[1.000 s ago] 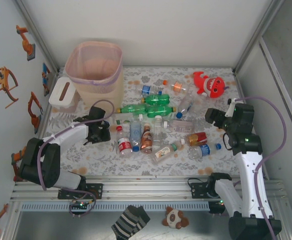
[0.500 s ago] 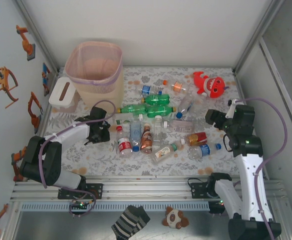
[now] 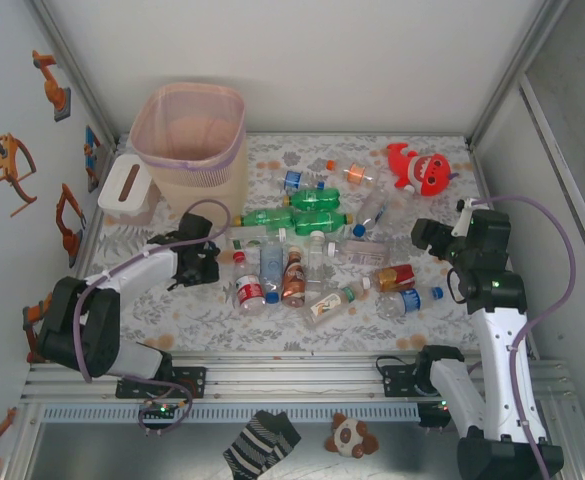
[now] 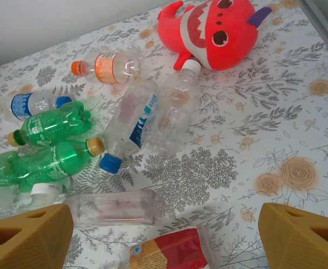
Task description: Put the plastic bottles in the bin
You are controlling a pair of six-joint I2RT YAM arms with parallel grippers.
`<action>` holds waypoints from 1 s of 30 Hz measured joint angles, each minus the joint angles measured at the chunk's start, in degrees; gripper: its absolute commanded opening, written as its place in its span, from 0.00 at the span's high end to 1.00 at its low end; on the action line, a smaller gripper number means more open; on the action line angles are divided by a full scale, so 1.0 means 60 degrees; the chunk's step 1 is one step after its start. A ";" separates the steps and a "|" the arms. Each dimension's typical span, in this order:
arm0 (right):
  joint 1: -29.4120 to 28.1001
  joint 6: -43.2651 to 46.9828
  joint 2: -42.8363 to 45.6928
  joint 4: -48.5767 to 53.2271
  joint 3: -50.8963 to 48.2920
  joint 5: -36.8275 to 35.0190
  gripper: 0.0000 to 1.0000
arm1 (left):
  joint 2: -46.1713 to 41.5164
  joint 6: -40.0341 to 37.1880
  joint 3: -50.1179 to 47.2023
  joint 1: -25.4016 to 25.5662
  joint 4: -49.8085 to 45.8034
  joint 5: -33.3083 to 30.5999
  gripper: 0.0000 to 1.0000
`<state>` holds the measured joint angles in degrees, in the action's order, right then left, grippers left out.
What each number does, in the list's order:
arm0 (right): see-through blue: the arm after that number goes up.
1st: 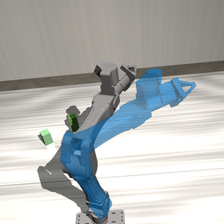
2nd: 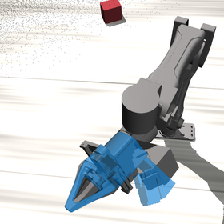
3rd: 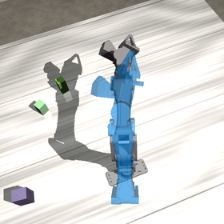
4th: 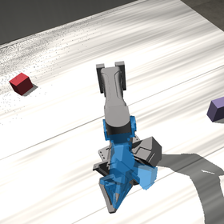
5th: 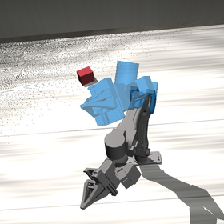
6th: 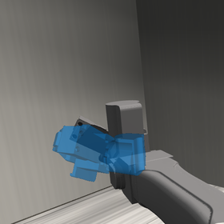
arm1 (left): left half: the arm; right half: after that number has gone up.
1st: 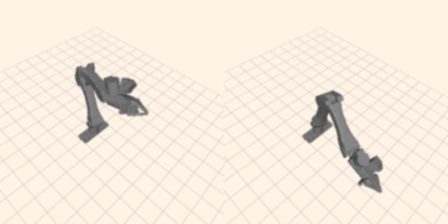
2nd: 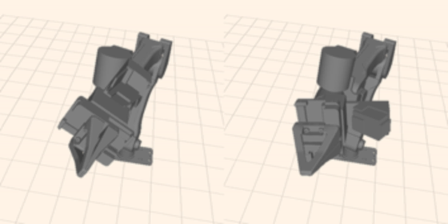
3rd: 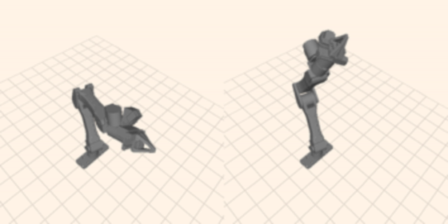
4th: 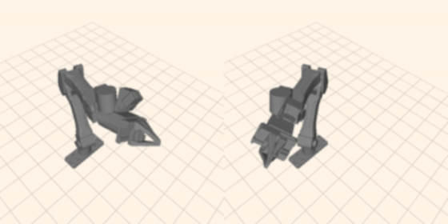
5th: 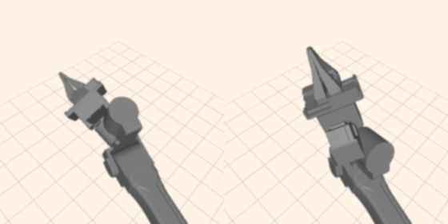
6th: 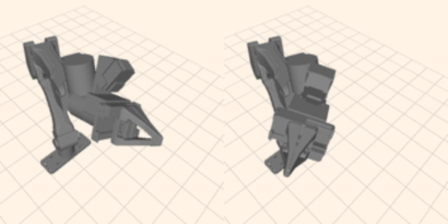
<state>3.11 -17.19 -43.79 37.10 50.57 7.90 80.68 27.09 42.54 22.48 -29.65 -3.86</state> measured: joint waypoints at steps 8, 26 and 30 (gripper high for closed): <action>0.0000 -0.0004 0.0047 0.0000 -0.0004 0.0000 0.15 | -0.0685 -0.0004 0.0018 0.0000 -0.0372 -0.0127 0.77; 0.0004 -0.0073 0.0761 0.0219 -0.0055 0.0004 0.15 | -0.2699 0.0011 0.0044 0.0018 -0.1461 -0.0182 0.78; 0.0000 -0.0069 0.0794 0.0291 -0.0055 0.0004 0.15 | -0.3249 0.0015 0.0324 0.0018 -0.1949 -0.0178 0.78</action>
<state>3.11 -17.61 -39.03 38.85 50.24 7.92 61.19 27.18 44.49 22.59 -41.34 -4.93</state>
